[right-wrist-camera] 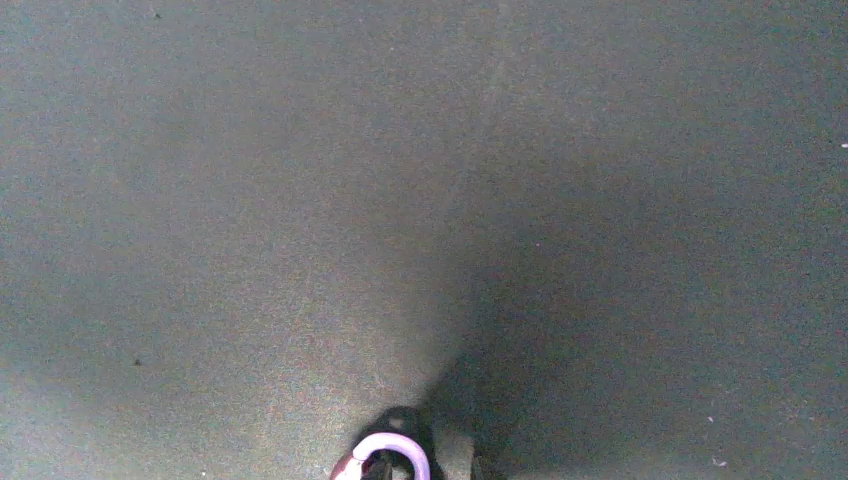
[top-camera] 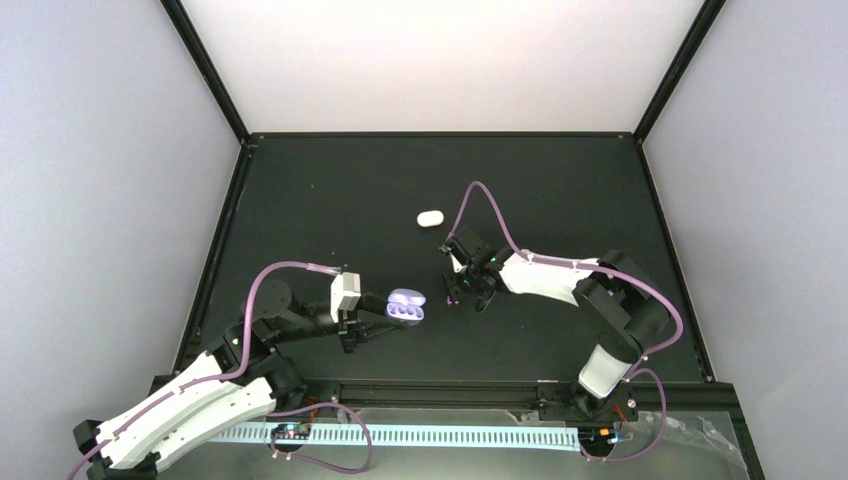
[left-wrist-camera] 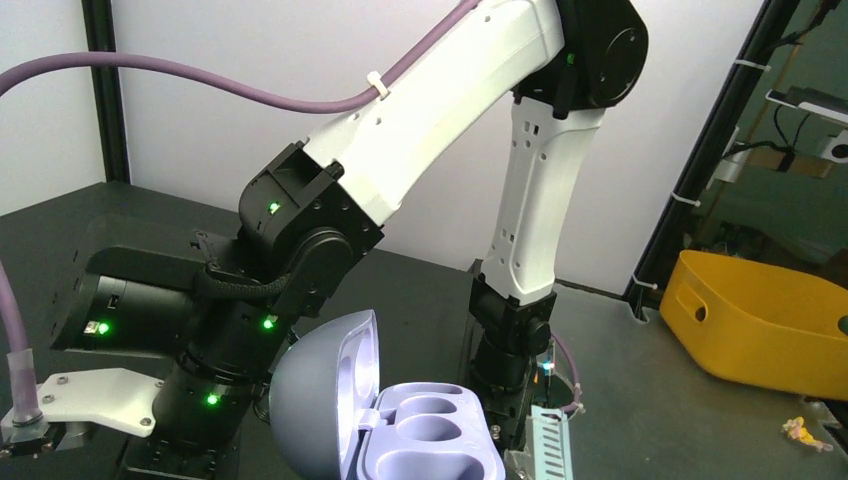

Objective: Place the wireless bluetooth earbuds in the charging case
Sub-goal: Pick up the earbud from the center of the board.

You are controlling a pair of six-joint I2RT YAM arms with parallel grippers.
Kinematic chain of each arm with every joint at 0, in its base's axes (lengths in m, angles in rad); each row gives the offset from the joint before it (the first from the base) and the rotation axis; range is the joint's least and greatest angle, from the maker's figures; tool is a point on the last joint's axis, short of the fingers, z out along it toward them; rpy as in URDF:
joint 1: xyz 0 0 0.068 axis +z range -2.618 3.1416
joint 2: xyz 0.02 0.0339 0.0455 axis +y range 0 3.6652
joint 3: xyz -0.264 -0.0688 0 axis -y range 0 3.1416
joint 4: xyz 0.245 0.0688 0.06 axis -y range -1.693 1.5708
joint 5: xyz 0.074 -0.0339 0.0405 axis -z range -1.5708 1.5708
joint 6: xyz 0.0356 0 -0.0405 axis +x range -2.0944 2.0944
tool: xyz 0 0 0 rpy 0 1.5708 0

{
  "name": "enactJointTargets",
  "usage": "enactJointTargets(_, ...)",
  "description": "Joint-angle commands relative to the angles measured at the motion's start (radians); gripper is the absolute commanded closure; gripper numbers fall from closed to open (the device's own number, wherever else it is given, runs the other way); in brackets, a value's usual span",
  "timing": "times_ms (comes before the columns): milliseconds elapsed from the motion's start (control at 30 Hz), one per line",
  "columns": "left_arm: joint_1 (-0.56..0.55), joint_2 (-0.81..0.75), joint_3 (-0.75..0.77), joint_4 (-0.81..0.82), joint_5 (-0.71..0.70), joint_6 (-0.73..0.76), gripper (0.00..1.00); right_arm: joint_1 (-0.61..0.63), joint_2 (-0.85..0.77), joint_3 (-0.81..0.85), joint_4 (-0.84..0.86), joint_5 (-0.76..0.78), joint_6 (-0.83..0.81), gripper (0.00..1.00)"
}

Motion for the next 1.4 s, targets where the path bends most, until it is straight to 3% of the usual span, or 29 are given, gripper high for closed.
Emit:
enactJointTargets(0,-0.004,0.003,0.007,0.018,-0.007,-0.006,0.98,0.027,0.031,-0.002,-0.031,0.031,0.001,0.82)
enactJointTargets(300,-0.004,-0.001,0.007,0.015,-0.007,-0.006,0.98,0.040,0.018,-0.028,-0.024,0.056,0.021,0.99)
enactJointTargets(667,-0.005,-0.003,0.005,0.013,-0.015,-0.008,0.98,0.040,-0.138,-0.096,-0.023,0.151,0.088,0.99)
enactJointTargets(867,-0.005,-0.007,0.011,0.009,-0.032,-0.006,0.98,0.040,-0.320,-0.097,-0.072,0.275,0.138,0.99)
enactJointTargets(1167,-0.004,0.038,0.039,0.152,-0.176,-0.007,0.98,0.042,-0.621,0.111,-0.264,0.519,0.093,0.99)
enactJointTargets(1367,-0.004,0.201,0.122,0.350,-0.311,0.021,0.99,0.043,-0.728,0.268,-0.292,0.637,-0.047,0.99)
